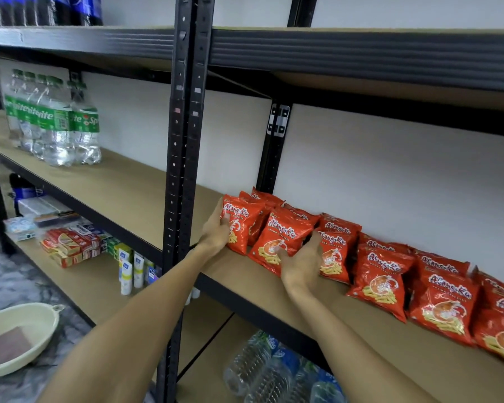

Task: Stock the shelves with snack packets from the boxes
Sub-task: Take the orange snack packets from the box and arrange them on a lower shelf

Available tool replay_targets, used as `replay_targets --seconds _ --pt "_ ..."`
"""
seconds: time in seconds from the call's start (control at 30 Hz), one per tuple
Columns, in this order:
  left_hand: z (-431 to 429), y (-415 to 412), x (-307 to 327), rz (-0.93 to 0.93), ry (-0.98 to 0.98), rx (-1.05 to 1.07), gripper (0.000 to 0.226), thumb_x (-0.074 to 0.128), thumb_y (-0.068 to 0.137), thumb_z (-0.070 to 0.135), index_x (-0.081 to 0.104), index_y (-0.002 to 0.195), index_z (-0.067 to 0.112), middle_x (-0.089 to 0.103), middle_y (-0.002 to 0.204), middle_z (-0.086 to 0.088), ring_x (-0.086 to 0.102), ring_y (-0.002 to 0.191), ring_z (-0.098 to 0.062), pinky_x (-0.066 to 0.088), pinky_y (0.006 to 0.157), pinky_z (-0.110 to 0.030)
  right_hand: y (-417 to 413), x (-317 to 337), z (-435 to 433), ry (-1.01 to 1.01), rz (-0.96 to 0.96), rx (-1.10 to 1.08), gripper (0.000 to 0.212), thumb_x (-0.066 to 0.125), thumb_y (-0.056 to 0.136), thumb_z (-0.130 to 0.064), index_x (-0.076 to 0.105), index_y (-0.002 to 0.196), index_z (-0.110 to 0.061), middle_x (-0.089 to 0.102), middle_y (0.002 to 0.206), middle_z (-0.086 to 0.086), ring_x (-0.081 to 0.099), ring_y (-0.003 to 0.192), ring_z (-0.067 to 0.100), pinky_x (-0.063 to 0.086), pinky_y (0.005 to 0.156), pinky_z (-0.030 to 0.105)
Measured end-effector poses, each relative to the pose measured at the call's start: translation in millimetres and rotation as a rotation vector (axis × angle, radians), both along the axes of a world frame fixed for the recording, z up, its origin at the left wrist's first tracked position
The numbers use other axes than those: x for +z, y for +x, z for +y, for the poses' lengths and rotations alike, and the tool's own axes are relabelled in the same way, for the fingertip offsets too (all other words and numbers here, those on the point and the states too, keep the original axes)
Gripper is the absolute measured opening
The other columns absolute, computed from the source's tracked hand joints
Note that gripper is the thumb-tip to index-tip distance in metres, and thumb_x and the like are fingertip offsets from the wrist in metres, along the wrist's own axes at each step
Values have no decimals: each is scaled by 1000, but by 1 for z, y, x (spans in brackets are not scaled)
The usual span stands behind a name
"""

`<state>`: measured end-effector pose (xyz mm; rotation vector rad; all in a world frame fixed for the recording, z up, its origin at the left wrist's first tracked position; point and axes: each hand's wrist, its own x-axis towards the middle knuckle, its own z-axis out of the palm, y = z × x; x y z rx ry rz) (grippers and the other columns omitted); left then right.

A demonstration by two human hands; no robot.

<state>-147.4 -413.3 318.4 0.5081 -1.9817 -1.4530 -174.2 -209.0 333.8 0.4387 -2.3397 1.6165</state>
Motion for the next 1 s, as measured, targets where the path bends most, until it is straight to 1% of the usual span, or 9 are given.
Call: replay_targets --seconds 0.13,0.23,0.37,0.4,0.47,0.53,0.7,0.83,1.0 --pt "1 -1 -4 -55 -179 137 55 33 107 39 13 158 34 41 130 -5 55 112 -22 50 98 -41 2 0 -3 37 39 -35 100 82 82 -19 14 155 -25 36 141 11 52 121 28 48 99 46" --pt "3 -1 -5 -51 -282 186 56 35 106 42 15 157 33 39 129 -6 56 106 -22 54 93 -43 3 -3 -1 247 257 -139 101 84 79 -23 17 153 -27 36 130 12 50 102 24 54 84 40" --pt "12 3 -6 -84 -413 220 45 29 107 47 31 150 33 48 118 9 53 82 1 42 65 -11 3 -8 -3 557 510 -187 69 79 84 -19 46 144 -25 40 135 14 44 121 29 48 88 44" --pt "17 5 -5 -115 -484 232 46 28 106 46 33 149 30 50 121 6 55 85 -1 44 68 -14 3 -7 -3 602 509 -174 63 75 87 -18 49 144 -25 41 137 14 44 122 28 47 90 45" --pt "22 7 -5 -166 -611 255 49 26 105 47 34 149 27 50 130 -7 61 100 -24 51 85 -37 3 -9 -3 652 482 -146 57 68 93 -18 48 146 -27 41 140 12 44 123 28 46 94 46" --pt "20 5 -7 -198 -680 256 56 23 104 53 30 152 27 47 134 -12 55 113 -33 45 98 -48 3 -10 -1 657 482 -132 56 65 95 -18 46 147 -27 40 141 13 45 124 28 47 95 47" --pt "20 0 -11 -256 -734 226 65 22 101 59 11 157 28 37 128 -11 41 115 -26 36 95 -42 2 -12 -1 648 513 -132 59 70 91 -15 48 145 -25 41 135 12 48 117 28 51 89 44" --pt "17 -3 -13 -251 -742 281 64 20 100 62 12 154 27 37 122 -8 42 110 -24 35 94 -41 3 -12 -4 643 521 -136 65 74 85 -7 48 143 -23 43 123 10 50 105 25 50 82 42" --pt "15 -4 -13 -256 -738 284 62 20 100 61 15 151 26 38 120 -8 42 108 -24 36 95 -42 6 -17 -4 671 507 -79 56 61 90 -2 47 139 -26 40 126 10 50 107 28 48 84 45"
